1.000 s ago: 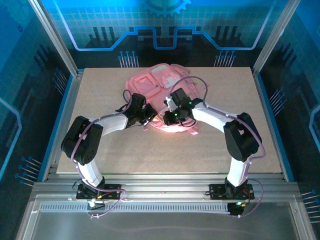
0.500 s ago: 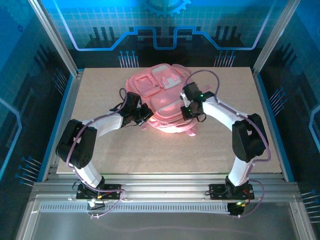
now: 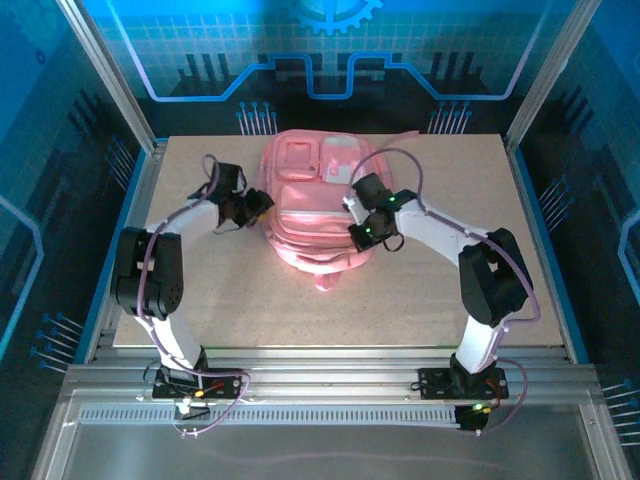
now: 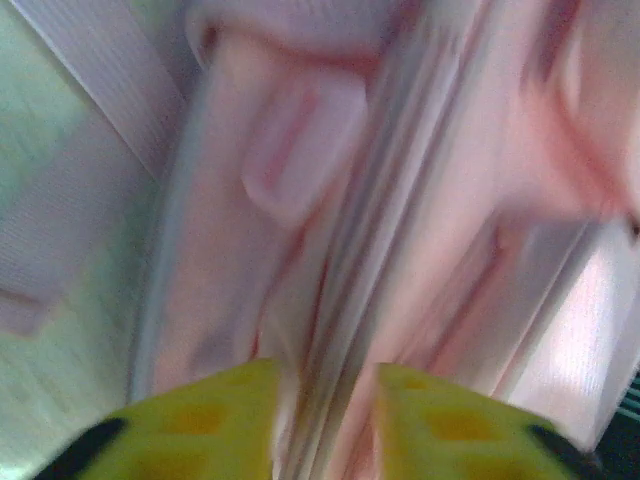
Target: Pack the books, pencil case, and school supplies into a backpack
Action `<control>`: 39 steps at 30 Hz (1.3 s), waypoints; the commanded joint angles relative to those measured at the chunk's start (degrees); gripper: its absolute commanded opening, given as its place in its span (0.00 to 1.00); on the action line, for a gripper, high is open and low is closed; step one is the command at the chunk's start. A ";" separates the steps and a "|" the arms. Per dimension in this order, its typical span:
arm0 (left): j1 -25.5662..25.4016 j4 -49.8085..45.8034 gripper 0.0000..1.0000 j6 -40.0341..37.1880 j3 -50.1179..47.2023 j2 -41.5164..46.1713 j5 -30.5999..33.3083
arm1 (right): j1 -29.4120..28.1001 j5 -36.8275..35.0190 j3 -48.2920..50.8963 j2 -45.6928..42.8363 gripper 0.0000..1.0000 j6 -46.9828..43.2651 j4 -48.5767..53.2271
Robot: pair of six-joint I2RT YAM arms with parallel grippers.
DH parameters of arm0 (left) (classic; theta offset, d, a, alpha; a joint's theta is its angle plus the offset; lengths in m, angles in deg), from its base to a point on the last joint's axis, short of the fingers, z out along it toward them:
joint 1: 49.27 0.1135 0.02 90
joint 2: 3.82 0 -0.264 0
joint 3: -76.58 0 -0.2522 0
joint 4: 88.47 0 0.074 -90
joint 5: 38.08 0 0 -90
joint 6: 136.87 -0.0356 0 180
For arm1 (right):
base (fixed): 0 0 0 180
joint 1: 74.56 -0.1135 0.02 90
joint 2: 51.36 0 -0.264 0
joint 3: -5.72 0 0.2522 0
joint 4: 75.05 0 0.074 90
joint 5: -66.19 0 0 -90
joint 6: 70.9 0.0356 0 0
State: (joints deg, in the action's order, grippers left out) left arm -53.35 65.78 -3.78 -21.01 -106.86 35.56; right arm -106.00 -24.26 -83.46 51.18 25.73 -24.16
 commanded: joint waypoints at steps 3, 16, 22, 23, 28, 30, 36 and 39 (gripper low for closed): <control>2.27 -10.96 0.70 -3.30 8.87 0.24 1.83 | -5.29 7.96 -0.90 2.00 0.00 4.62 -0.96; -4.53 -3.93 0.76 17.39 -20.32 20.53 0.90 | -8.06 18.51 -12.26 9.20 0.00 13.63 -10.46; -10.80 4.22 0.36 22.02 -21.49 14.20 4.96 | -8.55 17.40 -6.93 5.75 0.00 12.35 -8.47; -11.03 5.16 0.18 22.06 -20.99 12.96 5.87 | -8.54 16.61 -5.63 4.96 0.00 11.44 -7.70; -10.95 5.01 0.00 19.46 -18.53 9.93 6.36 | -7.70 6.64 -2.45 2.67 0.00 2.97 0.84; -10.95 4.18 0.00 18.52 -19.02 11.35 7.18 | -6.79 -1.34 -3.07 2.80 0.00 -1.20 5.93; -10.95 1.86 0.00 16.70 -20.85 15.60 8.85 | 0.90 -18.68 -7.22 3.67 0.00 -2.47 10.11; -11.03 1.90 0.00 17.37 -21.81 16.20 8.28 | 2.41 -21.77 -12.17 5.26 0.00 0.16 8.01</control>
State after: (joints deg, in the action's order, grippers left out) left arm -65.37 67.90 14.52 -41.43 -92.85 39.38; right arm -107.05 -32.24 -92.03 55.58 25.03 -22.46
